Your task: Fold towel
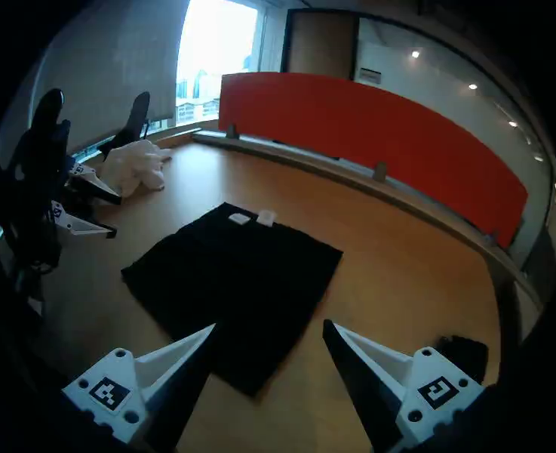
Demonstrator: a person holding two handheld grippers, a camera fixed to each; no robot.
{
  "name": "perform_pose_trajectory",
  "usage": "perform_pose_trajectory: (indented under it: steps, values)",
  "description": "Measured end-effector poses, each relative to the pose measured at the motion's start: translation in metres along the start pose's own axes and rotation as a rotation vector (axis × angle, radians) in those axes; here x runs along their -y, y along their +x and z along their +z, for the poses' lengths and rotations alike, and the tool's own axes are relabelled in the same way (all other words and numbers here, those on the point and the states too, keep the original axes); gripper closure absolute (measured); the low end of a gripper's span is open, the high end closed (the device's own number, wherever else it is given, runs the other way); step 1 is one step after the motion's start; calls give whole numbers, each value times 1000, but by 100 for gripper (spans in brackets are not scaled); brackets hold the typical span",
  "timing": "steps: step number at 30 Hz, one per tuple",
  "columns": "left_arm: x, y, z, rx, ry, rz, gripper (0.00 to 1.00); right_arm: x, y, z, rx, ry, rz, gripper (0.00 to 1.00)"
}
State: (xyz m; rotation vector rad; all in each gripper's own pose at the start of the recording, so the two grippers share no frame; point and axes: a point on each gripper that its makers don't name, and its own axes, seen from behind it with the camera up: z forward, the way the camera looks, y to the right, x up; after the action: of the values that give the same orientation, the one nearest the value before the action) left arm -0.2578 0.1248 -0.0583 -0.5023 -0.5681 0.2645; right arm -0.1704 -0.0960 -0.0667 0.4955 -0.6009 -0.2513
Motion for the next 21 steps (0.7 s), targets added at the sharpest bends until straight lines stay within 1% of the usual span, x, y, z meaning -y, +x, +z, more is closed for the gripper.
perform_pose_trajectory:
  steps: [9,21]
  values:
    - [-11,-25,15,58,-30,20,4,7,-30,14,59,23,3,0]
    - [-32,-51,31,132,-86,33,4,16,-68,26,135,55,0,0]
